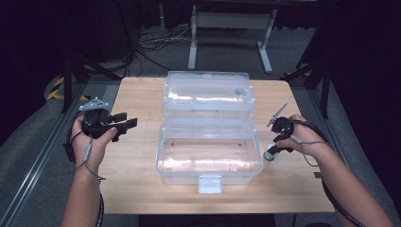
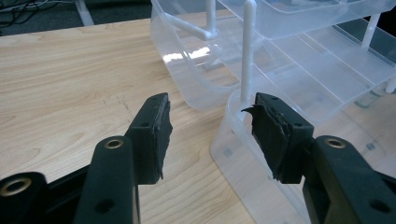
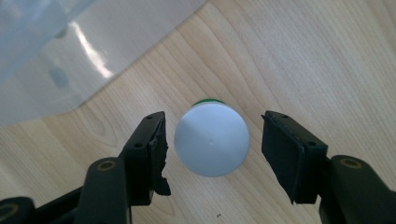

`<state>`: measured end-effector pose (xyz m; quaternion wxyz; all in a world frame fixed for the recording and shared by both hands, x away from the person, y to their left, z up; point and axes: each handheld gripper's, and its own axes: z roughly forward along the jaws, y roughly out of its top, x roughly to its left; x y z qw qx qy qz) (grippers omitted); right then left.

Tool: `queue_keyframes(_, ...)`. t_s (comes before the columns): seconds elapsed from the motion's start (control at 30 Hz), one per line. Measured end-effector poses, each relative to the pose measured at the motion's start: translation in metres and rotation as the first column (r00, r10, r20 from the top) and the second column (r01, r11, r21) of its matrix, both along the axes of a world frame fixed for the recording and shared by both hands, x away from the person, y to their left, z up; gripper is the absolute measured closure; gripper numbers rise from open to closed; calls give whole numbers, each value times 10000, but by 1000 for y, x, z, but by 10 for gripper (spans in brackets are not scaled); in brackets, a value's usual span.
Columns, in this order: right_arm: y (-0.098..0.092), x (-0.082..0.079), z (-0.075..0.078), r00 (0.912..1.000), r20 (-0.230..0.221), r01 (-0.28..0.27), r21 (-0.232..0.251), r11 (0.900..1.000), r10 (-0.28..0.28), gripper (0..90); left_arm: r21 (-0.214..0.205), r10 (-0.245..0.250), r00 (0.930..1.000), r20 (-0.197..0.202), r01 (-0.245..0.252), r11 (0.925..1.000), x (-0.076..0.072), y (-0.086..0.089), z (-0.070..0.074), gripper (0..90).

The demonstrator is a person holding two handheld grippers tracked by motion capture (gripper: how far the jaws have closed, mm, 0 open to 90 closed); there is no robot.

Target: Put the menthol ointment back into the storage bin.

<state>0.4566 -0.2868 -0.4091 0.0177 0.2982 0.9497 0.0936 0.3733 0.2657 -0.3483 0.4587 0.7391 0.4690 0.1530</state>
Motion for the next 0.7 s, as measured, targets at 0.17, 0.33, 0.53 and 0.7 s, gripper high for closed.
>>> queue_keyframes(0.17,1,0,-9,9998,-195,-87,-307,9995,81,438,5,-19,10000,-53,19,10000,1,0,-1,476)
queue_keyframes(0.33,3,2,-14,9995,-214,-244,-533,9983,233,477,-7,-4,10000,-63,3,10000,1,0,-2,476)
queue_keyframes(0.53,5,0,-14,9992,-130,-394,-727,9966,386,504,-28,8,10000,-95,-9,10000,2,1,-2,476)
queue_keyframes(0.7,5,-3,0,9992,-109,-390,-635,9972,384,505,-33,31,9999,-97,-32,10000,1,1,-2,477)
